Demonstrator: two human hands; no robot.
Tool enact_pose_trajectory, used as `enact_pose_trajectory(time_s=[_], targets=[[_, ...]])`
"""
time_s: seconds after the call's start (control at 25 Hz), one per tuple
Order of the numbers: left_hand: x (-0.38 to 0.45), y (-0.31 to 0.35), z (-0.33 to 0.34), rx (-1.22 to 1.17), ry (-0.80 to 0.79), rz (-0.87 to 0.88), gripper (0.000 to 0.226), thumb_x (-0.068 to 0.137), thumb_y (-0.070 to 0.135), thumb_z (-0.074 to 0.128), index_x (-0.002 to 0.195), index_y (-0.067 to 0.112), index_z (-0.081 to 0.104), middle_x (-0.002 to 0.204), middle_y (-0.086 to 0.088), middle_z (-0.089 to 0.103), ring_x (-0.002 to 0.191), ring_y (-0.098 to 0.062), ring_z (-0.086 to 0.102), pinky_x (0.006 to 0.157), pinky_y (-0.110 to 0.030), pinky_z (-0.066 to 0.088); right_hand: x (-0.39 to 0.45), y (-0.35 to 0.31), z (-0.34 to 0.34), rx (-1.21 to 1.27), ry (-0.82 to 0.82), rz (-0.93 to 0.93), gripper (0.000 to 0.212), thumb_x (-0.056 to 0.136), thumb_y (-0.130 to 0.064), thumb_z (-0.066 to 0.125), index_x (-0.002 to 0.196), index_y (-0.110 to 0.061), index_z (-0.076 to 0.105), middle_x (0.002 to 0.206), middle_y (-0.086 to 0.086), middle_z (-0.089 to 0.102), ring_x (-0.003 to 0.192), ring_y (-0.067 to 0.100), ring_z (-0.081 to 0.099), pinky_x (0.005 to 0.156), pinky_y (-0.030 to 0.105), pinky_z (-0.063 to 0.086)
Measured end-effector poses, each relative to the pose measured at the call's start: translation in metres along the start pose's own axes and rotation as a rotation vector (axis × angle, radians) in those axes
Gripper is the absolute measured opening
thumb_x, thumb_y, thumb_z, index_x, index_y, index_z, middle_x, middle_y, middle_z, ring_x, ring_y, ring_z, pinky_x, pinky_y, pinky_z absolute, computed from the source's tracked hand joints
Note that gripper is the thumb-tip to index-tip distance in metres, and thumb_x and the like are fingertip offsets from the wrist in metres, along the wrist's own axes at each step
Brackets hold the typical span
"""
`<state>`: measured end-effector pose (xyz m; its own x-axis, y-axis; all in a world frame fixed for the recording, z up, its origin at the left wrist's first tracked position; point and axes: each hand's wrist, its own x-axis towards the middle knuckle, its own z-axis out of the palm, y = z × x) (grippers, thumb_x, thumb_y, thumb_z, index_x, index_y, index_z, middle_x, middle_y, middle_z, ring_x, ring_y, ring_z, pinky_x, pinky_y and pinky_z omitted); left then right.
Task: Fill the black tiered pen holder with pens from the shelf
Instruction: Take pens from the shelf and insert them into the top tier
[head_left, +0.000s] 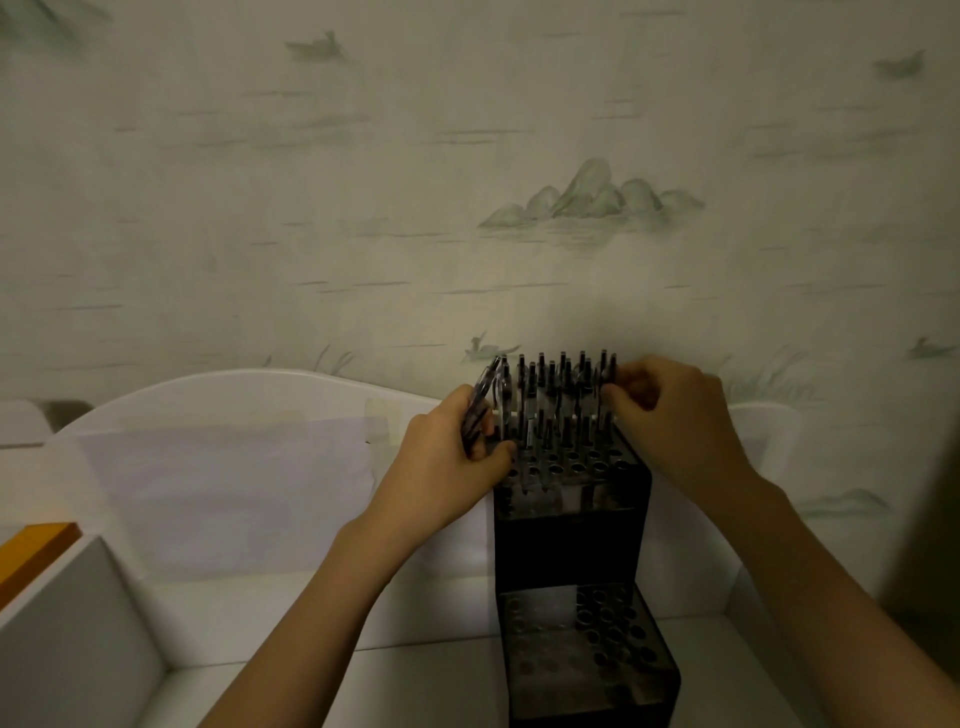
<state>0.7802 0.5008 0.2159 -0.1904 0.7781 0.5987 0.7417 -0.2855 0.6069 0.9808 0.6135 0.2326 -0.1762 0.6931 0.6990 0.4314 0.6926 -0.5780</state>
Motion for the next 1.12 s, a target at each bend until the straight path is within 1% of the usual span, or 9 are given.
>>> enact_pose_trajectory(time_s=[0.12,0.28,0.36,0.48,0.56,0.64,0.8,0.96,1.12], targets=[[0.0,0.0,0.0,0.001,0.002,-0.003,0.025,0.079,0.016,0.073,0.078,0.019,0.048,0.055,0.014,0.051,0.051,-0.001,0.048,0.051,-0.008,0.038,-0.002,0.005,0.004,0.008,-0.022,0.046,0.01,0.084,-0.021,0.076,0.091,-0.015,0.073,0.067,-0.018,0.062,0.06,-0.012,0.057,0.056,-0.003,0.04],[-0.002,0.0,-0.001,0.018,-0.006,-0.004,0.025,0.08,0.016,0.072,0.077,0.019,0.048,0.056,0.009,0.051,0.051,-0.001,0.047,0.05,-0.009,0.037,-0.001,0.002,-0.001,-0.034,-0.002,0.048,0.023,0.082,-0.024,0.077,0.102,-0.014,0.072,0.076,-0.006,0.069,0.066,-0.006,0.059,0.059,-0.001,0.042],[-0.003,0.0,-0.002,0.024,-0.01,-0.009,0.024,0.08,0.016,0.071,0.078,0.018,0.048,0.057,0.008,0.052,0.051,-0.002,0.046,0.051,-0.01,0.037,-0.006,-0.008,-0.002,-0.035,0.07,-0.034,0.026,0.082,-0.021,0.077,0.105,-0.011,0.07,0.077,-0.005,0.067,0.068,-0.002,0.06,0.062,0.002,0.044],[-0.005,-0.001,-0.003,0.019,-0.018,-0.016,0.022,0.08,0.014,0.071,0.079,0.015,0.048,0.057,0.008,0.051,0.051,-0.002,0.046,0.052,-0.012,0.037,-0.02,-0.032,0.002,0.087,0.125,-0.196,0.016,0.083,-0.015,0.075,0.097,-0.011,0.072,0.075,-0.006,0.066,0.066,0.001,0.061,0.061,0.005,0.048],[-0.007,-0.001,-0.005,0.016,-0.027,-0.015,0.022,0.08,0.014,0.071,0.079,0.014,0.048,0.056,0.009,0.05,0.051,-0.002,0.046,0.051,-0.013,0.037,-0.028,-0.048,0.011,0.156,0.07,-0.235,0.01,0.084,-0.016,0.074,0.094,-0.015,0.073,0.074,-0.005,0.066,0.062,0.006,0.06,0.057,0.014,0.05],[-0.01,-0.001,-0.007,0.015,-0.043,-0.011,0.021,0.081,0.014,0.07,0.081,0.016,0.049,0.057,0.011,0.052,0.051,-0.002,0.047,0.05,-0.012,0.038,-0.032,-0.061,0.021,0.24,-0.06,-0.177,0.014,0.085,-0.021,0.073,0.099,-0.018,0.073,0.075,-0.005,0.066,0.062,0.012,0.059,0.057,0.023,0.052],[-0.017,-0.001,-0.012,-0.006,-0.073,-0.027,0.023,0.083,0.016,0.069,0.101,0.021,0.057,0.071,0.004,0.064,0.058,-0.005,0.058,0.055,-0.021,0.05,-0.033,-0.077,0.037,0.538,-0.31,0.013,0.013,0.087,-0.017,0.072,0.093,-0.029,0.072,0.076,0.001,0.073,0.07,0.018,0.069,0.065,0.023,0.058],[-0.022,-0.001,-0.016,-0.022,-0.073,-0.042,0.032,0.082,0.016,0.067,0.111,0.027,0.057,0.073,0.001,0.065,0.06,-0.009,0.06,0.057,-0.025,0.052,-0.031,-0.081,0.044,0.632,-0.389,0.083,0.009,0.086,-0.014,0.072,0.094,-0.016,0.074,0.082,0.008,0.075,0.079,0.024,0.072,0.074,0.031,0.06],[-0.024,0.0,-0.019,0.012,-0.07,-0.024,0.024,0.083,0.017,0.066,0.104,0.025,0.057,0.069,0.006,0.061,0.058,-0.005,0.057,0.054,-0.022,0.05,-0.03,-0.084,0.045,0.718,-0.388,0.142,0.006,0.087,-0.012,0.07,0.09,-0.015,0.074,0.079,0.0,0.076,0.074,0.01,0.071,0.066,0.016,0.053]])
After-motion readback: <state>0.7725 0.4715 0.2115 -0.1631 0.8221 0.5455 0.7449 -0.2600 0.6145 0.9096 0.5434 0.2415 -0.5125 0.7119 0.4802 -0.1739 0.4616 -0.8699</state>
